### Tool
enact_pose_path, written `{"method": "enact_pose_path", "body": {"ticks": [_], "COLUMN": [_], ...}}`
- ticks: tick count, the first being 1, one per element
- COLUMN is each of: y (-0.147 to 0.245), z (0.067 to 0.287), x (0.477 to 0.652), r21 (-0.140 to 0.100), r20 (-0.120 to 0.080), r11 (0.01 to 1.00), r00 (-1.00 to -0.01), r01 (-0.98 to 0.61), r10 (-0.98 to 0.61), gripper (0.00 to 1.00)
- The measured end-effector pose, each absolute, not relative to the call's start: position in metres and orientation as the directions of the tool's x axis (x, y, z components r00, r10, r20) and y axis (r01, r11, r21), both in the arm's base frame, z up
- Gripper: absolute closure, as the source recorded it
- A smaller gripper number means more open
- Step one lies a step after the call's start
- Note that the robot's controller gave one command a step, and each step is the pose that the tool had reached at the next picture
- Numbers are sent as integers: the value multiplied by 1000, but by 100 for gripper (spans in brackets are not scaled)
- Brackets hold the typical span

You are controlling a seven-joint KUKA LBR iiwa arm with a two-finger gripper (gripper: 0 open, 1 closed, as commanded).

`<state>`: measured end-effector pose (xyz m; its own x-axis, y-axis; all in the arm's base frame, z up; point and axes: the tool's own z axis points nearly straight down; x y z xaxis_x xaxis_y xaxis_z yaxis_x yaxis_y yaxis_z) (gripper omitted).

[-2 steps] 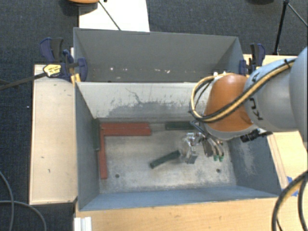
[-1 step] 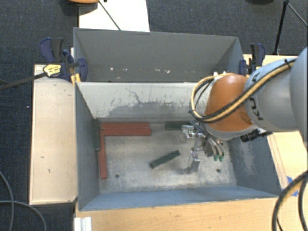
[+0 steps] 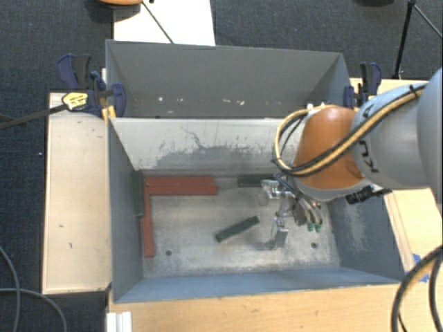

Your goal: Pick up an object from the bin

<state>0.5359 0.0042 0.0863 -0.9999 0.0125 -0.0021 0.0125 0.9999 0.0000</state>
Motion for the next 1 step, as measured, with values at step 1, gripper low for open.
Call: {"method": "enact_pose_path", "body": {"ticks": [1], "y": [70], "z": [71], "x": [537], "r21": [1], "r20": [-1], "r11": [957], "r00": [-957], "r01": [-291], "r10": [-291], "gripper": [100]}}
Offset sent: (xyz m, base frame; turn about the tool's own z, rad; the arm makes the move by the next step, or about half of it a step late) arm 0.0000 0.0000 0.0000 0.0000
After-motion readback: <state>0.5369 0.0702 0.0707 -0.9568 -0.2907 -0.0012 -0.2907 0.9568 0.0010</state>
